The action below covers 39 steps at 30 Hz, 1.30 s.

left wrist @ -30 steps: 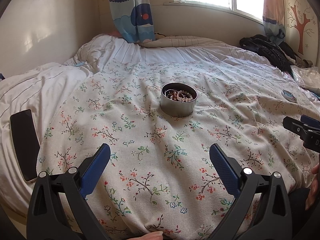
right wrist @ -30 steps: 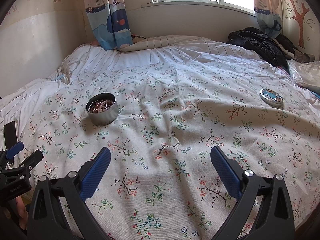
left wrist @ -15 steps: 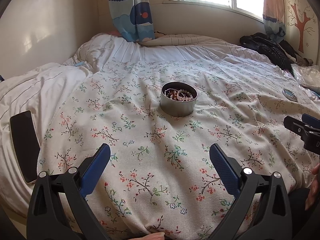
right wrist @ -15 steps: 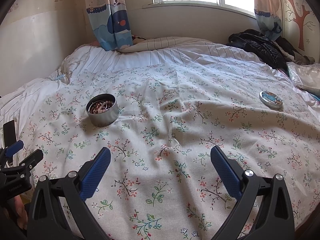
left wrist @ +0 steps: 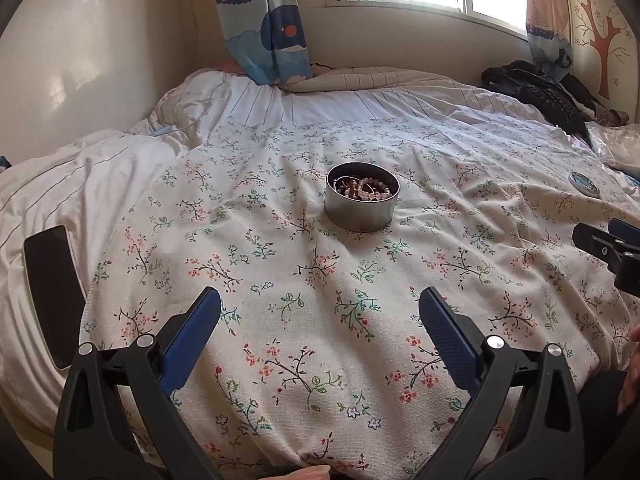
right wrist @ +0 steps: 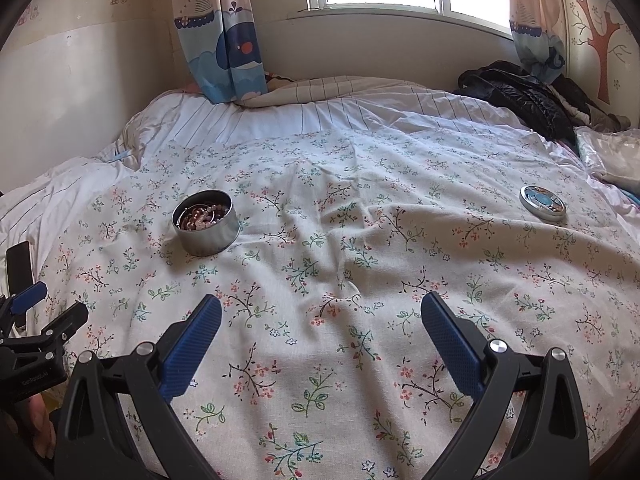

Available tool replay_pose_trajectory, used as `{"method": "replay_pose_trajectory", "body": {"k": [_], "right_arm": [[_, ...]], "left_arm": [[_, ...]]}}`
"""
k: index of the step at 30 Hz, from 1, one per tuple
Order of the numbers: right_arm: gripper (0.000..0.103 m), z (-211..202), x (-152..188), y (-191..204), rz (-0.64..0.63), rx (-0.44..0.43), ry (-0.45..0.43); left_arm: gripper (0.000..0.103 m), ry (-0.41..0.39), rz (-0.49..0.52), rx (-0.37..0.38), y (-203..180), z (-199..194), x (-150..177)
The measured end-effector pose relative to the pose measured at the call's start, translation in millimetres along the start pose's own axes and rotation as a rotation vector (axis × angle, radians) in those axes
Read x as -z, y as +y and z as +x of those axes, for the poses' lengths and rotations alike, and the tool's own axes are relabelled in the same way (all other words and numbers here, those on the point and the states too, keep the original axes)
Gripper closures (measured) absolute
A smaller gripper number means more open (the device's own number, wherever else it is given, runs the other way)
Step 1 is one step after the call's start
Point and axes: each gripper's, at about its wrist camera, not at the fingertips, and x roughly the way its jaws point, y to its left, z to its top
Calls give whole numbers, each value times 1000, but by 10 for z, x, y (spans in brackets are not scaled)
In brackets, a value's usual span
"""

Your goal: Organize jewelry

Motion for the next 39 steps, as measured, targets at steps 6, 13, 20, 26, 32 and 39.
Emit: {"method": "replay_pose_trajectory", "body": {"k": [6, 13, 20, 26, 32, 39], "right_arm": [[7, 7, -6, 3, -1, 0, 1], [7, 16, -15, 6, 1, -1, 1], [7, 16, -16, 7, 1, 0, 1], [7, 14, -21, 1, 0, 0, 1], [7, 15, -19, 5, 0, 0, 1], [7, 19, -19, 6, -2, 7, 1]], "left_arm": [[8, -3, 10, -2, -20, 8, -3], [8, -1, 4, 0, -18, 18, -7], [8, -2, 5, -1, -16, 23, -7], [8, -2, 5, 0, -11, 24, -10], [8, 4, 3, -3, -12, 29, -11], [7, 18, 16, 13, -28, 62, -13]]}}
